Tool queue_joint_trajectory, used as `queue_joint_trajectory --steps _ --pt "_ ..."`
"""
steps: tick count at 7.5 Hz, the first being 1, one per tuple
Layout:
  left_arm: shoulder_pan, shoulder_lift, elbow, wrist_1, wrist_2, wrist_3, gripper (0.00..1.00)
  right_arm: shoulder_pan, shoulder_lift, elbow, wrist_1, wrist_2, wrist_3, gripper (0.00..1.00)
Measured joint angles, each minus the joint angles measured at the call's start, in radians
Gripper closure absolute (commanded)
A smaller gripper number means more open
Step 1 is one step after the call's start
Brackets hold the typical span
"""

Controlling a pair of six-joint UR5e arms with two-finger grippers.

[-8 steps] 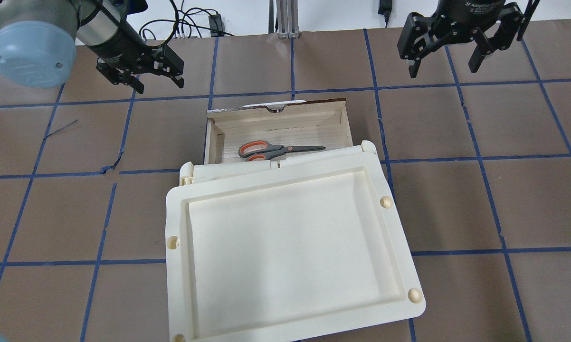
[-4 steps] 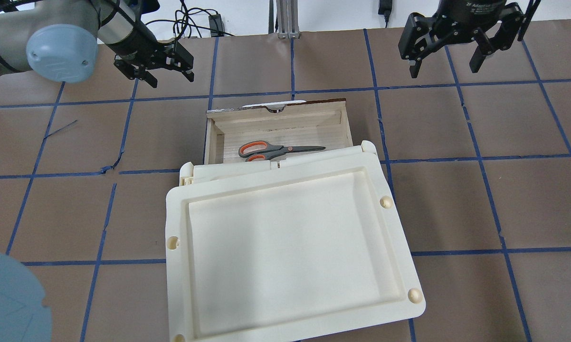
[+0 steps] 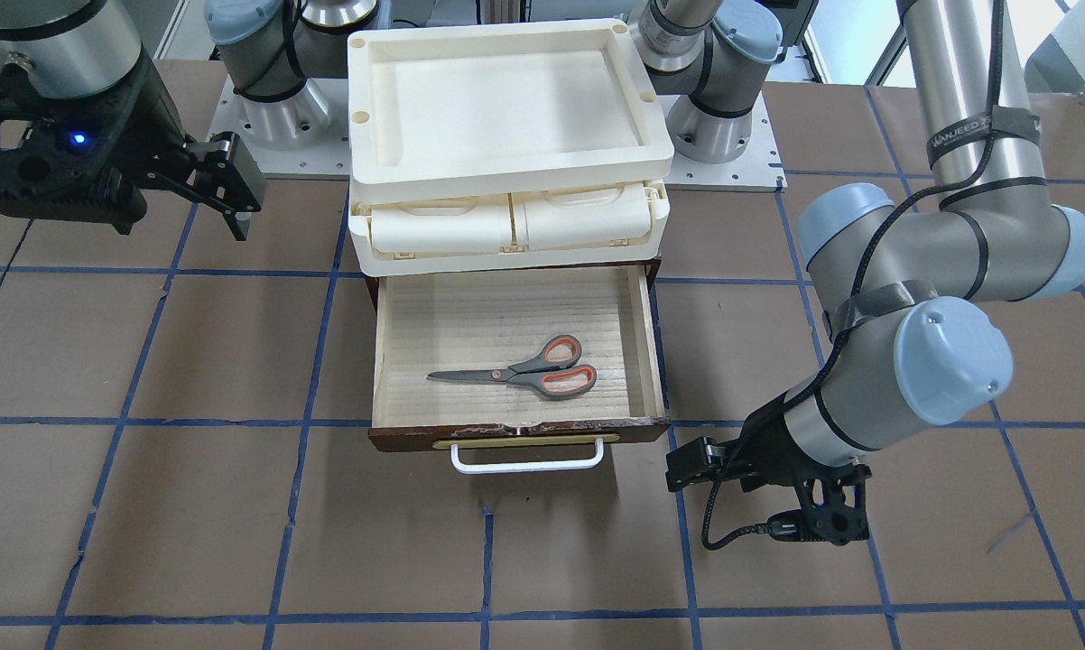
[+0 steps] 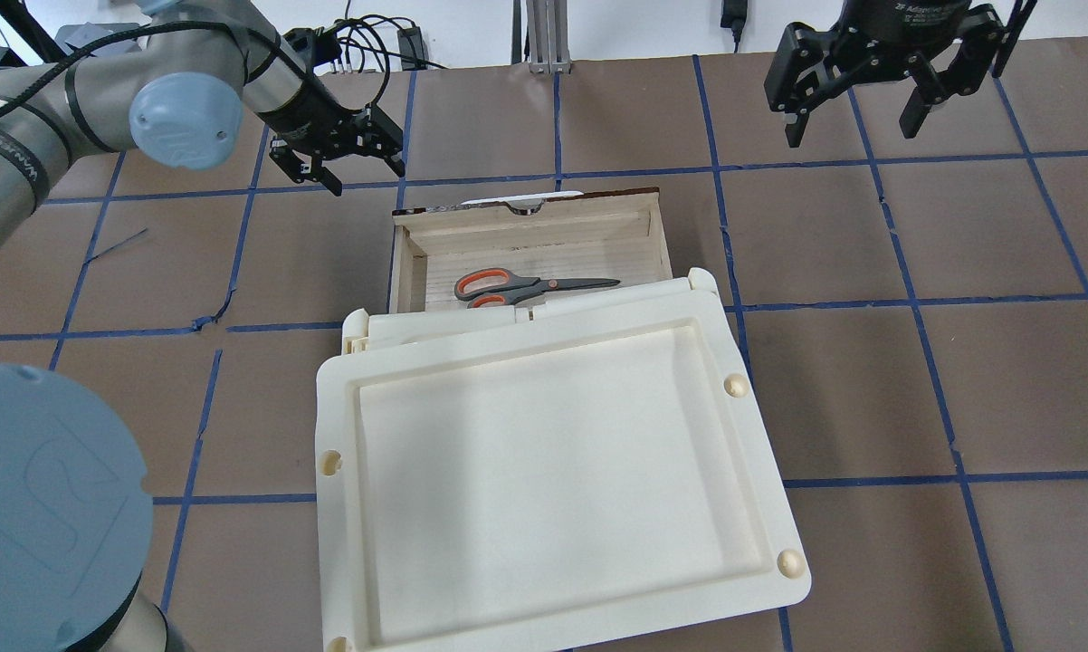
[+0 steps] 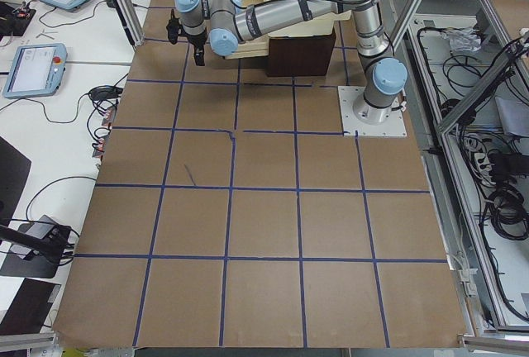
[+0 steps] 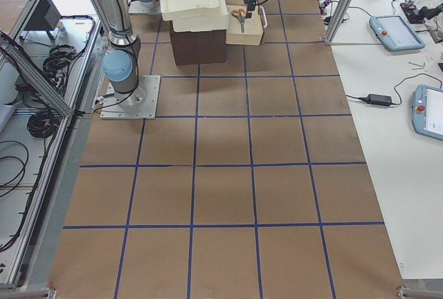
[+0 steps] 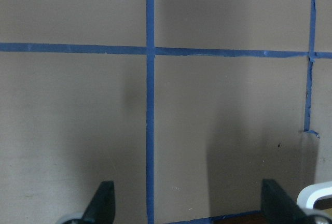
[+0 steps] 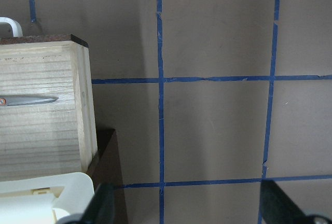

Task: Put scissors in drawer and close it
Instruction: 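Lower the left gripper behind the drawer's far edge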

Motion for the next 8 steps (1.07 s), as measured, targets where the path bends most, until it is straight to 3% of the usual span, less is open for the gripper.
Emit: queue_joint_trajectory --steps 8 --pt "-0.019 0.016 -0.009 -0.262 -0.061 -0.035 0.00 -0.006 -0.004 0.000 0.002 -0.003 -0.001 0.00"
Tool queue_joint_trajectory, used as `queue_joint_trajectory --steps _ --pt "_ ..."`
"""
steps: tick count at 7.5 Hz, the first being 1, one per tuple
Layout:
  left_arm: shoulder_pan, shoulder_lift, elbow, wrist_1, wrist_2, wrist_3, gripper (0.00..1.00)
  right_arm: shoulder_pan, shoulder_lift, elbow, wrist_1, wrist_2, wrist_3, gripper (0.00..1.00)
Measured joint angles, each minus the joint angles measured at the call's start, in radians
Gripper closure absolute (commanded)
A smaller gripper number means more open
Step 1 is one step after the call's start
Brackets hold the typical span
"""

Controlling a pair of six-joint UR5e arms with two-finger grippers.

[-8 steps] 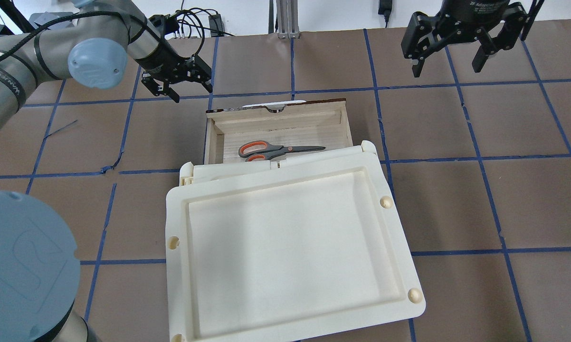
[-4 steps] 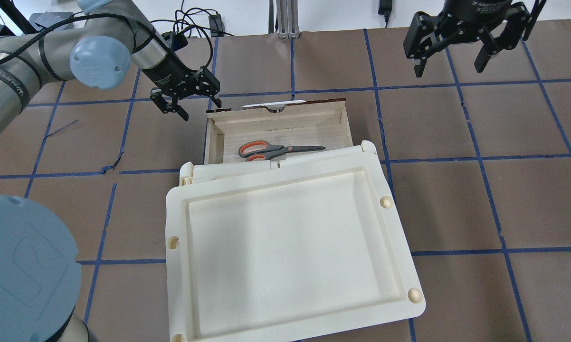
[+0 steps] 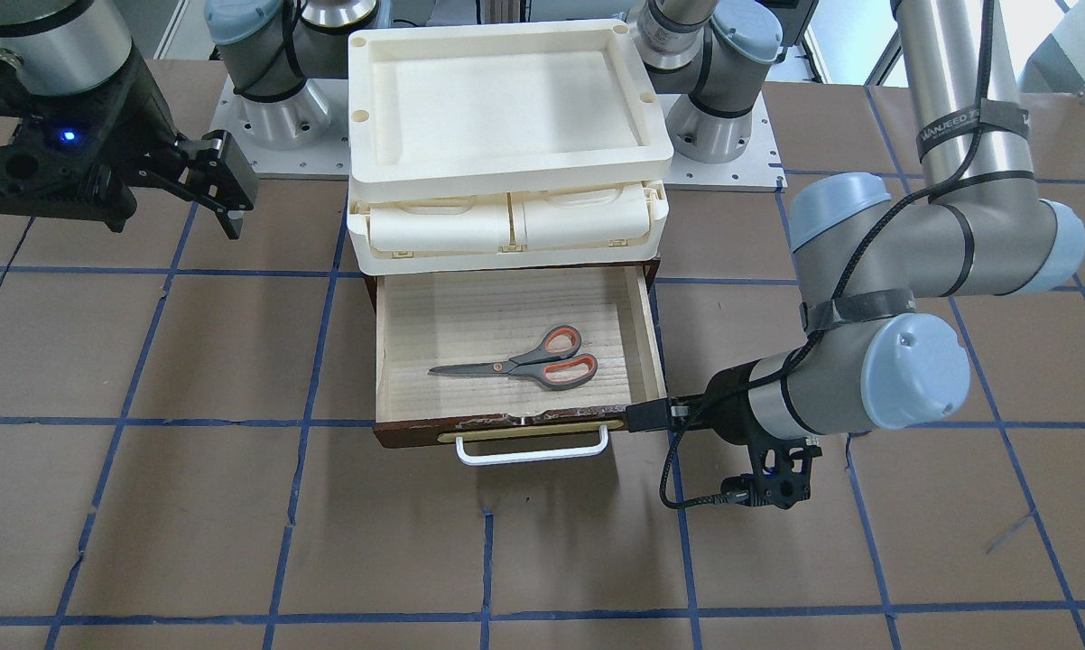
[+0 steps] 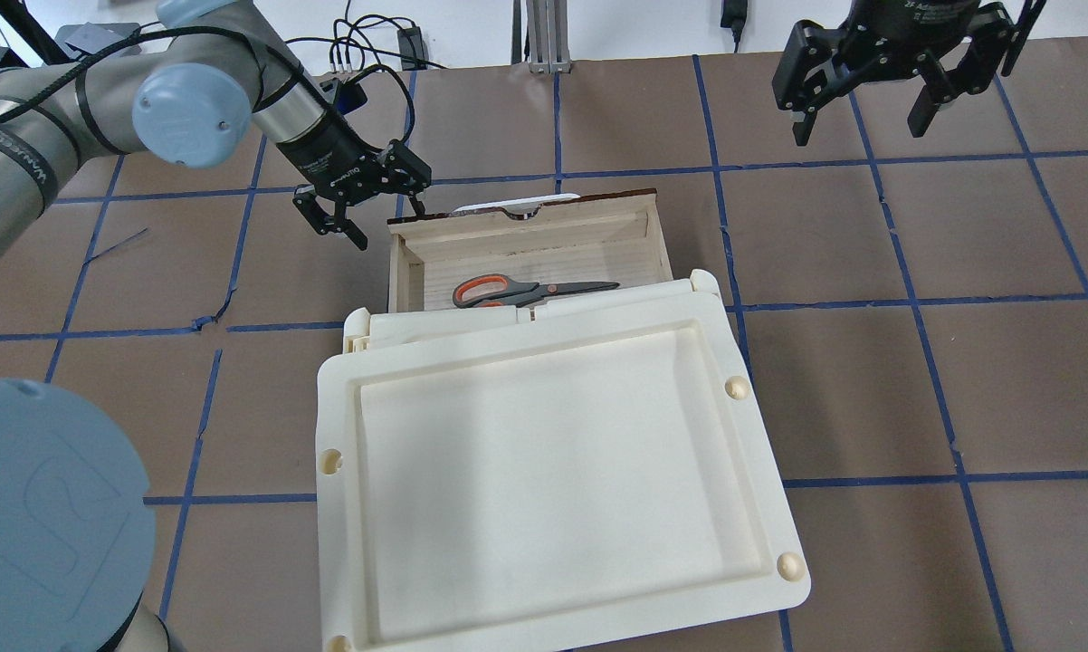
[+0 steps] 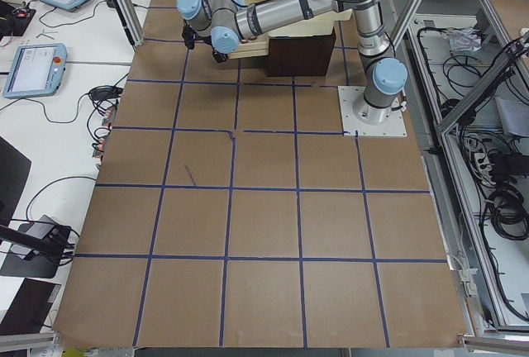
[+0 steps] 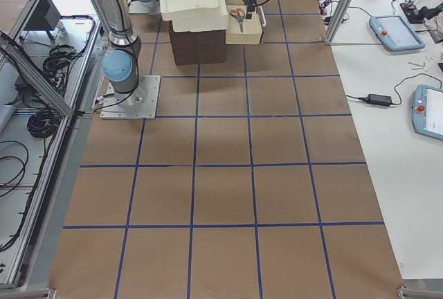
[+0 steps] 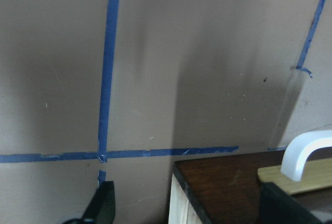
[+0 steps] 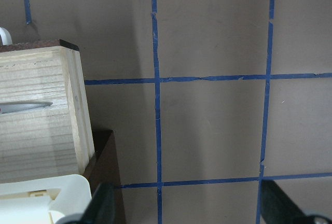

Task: Put scissors in drawer and close it
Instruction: 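Lower the left gripper behind the drawer's far edge, then push the drawer toward the robot with the left gripper to close it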

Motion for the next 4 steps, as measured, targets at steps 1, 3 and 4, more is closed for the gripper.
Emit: queue_joint_trajectory --steps 1,3,4 --pt "0.000 0.002 -0.001 -0.027 -0.005 0.001 0.00 0.000 0.000 0.000 0.000 0.000 0.000 0.00" --pt "-0.001 0.006 -0.001 -0.073 -0.007 0.001 0.00 0.000 -0.001 0.000 0.002 0.000 0.000 0.00" --pt "-0.001 0.009 -0.001 -0.095 -0.008 0.001 0.00 0.001 -0.001 0.001 0.003 0.000 0.000 0.00"
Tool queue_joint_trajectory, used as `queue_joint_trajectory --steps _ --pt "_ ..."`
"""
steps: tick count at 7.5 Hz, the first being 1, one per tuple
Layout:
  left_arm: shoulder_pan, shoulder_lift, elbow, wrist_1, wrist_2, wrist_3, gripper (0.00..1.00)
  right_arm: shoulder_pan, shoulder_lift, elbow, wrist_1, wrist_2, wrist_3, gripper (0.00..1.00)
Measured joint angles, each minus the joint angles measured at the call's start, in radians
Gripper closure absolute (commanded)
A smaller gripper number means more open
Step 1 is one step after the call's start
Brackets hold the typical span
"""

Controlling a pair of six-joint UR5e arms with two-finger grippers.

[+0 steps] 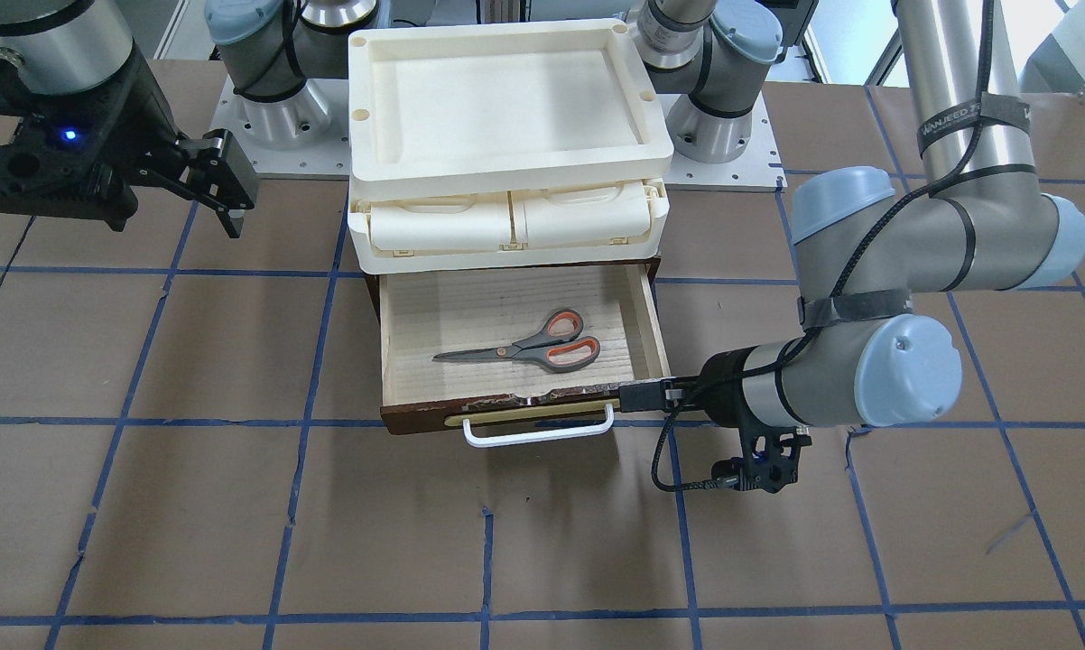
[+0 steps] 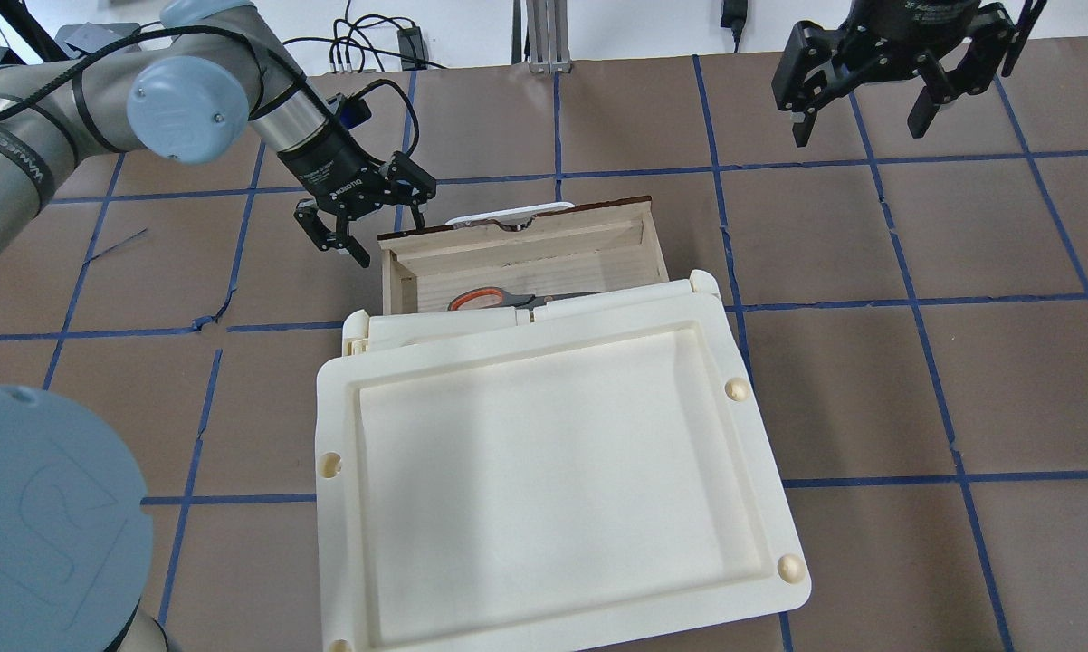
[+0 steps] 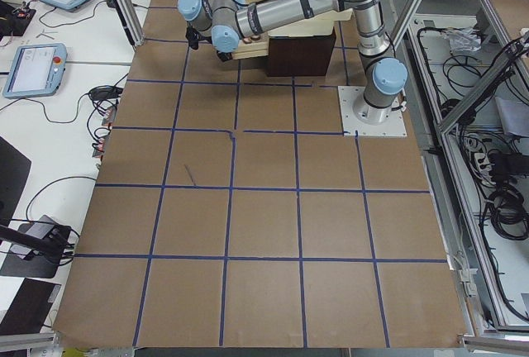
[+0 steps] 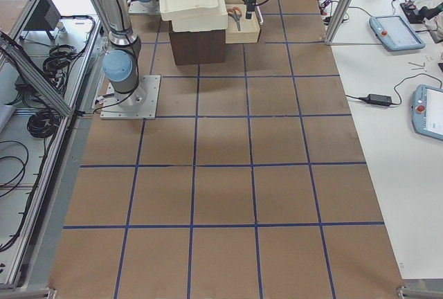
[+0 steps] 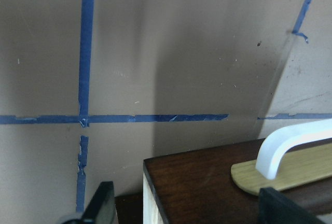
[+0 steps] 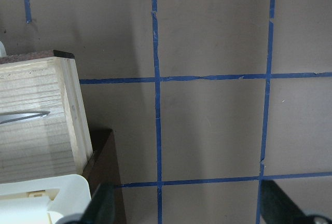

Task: Put scissors in drawer and close it
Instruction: 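Push the drawer toward the robot with the left gripper to close it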

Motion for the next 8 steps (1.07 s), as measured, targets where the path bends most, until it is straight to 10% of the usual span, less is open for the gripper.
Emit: queue_joint_trajectory --steps 8 --pt "-0.001 0.065 -0.059 -0.136 0.002 -0.002 0.00 0.005 -0.002 0.001 0.001 -0.001 -0.001 0.00"
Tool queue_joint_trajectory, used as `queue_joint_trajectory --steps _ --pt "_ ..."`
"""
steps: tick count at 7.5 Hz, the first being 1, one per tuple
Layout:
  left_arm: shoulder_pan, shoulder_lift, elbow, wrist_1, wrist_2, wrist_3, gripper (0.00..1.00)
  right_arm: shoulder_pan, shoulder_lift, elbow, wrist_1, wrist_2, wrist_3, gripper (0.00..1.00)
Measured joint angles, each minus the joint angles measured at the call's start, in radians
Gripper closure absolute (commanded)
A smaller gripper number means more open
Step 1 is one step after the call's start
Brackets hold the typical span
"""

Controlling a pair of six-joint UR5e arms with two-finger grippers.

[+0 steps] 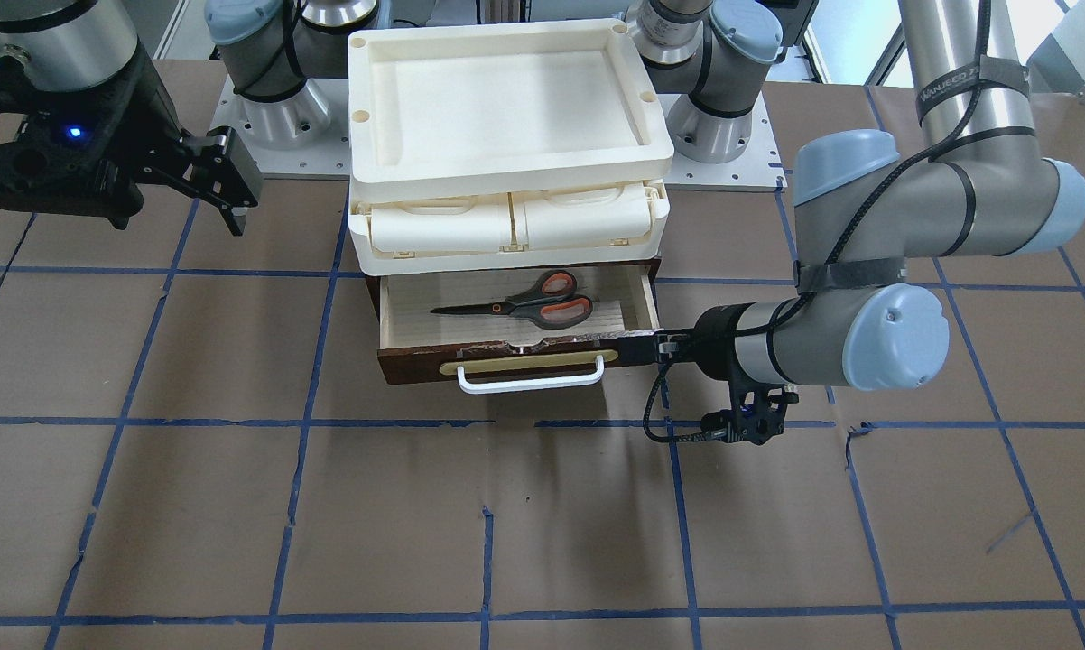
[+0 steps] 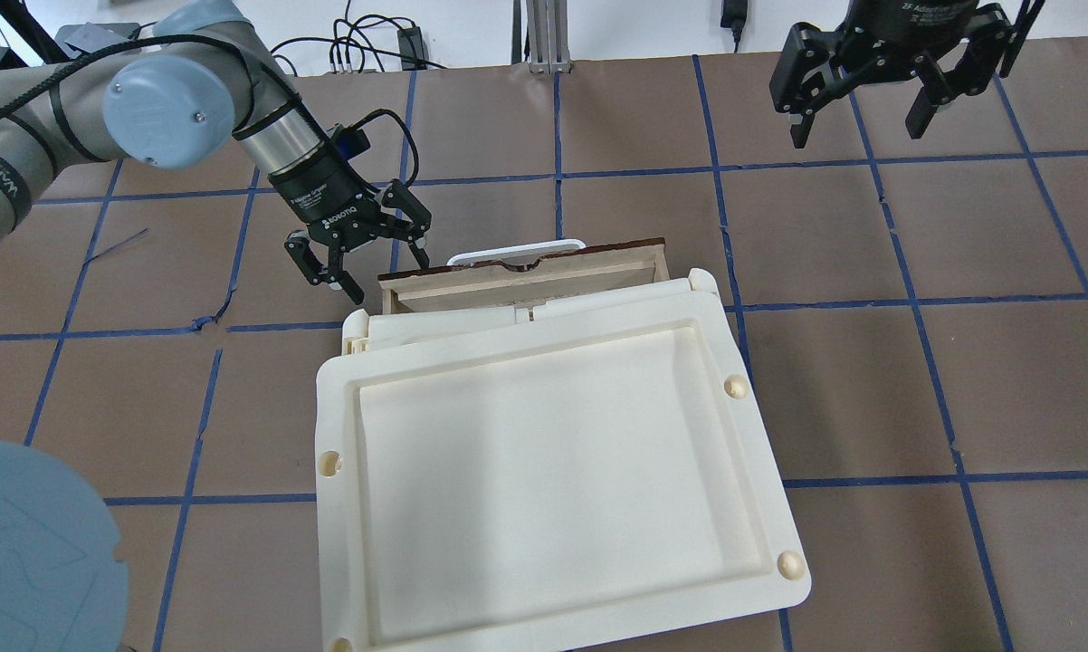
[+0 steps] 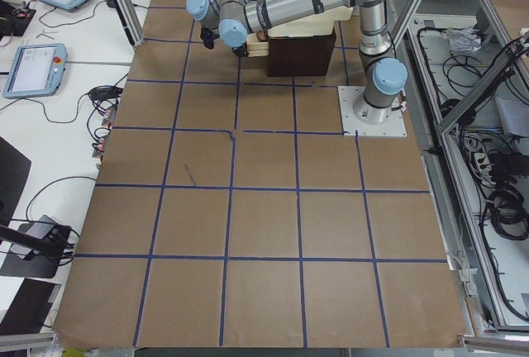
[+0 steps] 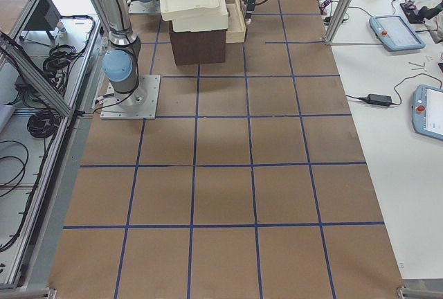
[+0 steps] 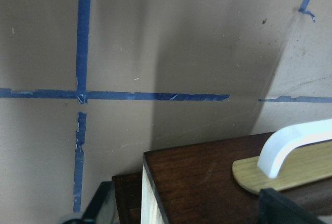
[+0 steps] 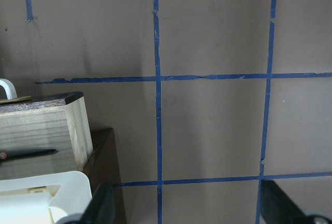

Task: Put scissors in drawer and close it
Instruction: 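Push the drawer toward the robot with the left gripper to close it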

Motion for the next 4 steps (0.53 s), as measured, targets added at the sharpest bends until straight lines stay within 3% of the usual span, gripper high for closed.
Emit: queue_joint_trajectory --steps 4 --pt "-0.014 0.034 -0.051 -0.045 0.000 0.000 0.00 0.000 0.000 0.000 0.001 0.000 0.000 0.00"
